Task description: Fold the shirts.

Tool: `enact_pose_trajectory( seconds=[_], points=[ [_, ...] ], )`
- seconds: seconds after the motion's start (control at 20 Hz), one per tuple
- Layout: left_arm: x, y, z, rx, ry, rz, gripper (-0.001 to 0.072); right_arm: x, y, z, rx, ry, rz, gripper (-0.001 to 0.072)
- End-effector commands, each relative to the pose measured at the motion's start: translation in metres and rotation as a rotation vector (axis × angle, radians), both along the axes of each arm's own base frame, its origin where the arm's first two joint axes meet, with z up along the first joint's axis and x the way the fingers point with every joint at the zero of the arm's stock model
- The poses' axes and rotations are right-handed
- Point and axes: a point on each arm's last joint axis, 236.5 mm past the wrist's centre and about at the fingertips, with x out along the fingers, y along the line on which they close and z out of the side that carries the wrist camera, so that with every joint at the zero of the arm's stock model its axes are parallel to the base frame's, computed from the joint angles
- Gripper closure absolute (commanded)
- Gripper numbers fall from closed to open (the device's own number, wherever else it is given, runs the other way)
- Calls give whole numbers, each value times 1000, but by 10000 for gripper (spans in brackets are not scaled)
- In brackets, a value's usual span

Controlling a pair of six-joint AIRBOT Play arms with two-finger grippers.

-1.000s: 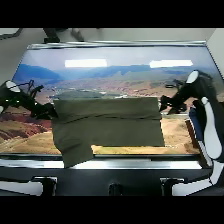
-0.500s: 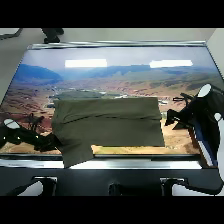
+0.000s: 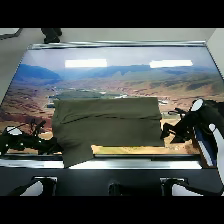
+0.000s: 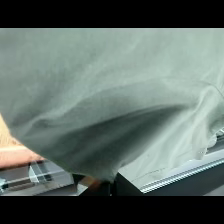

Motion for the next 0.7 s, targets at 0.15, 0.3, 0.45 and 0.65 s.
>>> enact_pose_trajectory(
  seconds=[0.15,0.3,0.45,0.65],
  points=[
    [4,1,-2,10,-17,10,672,-3,25,-33,63,-34,-117,175],
    [4,2,-2,9,-22,4,672,2,24,-44,44,-52,-167,446],
    [12,5,5,23,-69,-9,675,12,22,-33,43,-100,-146,672],
    [68,25,70,120,-312,30,681,57,12,19,14,-289,-145,674]
  ],
)
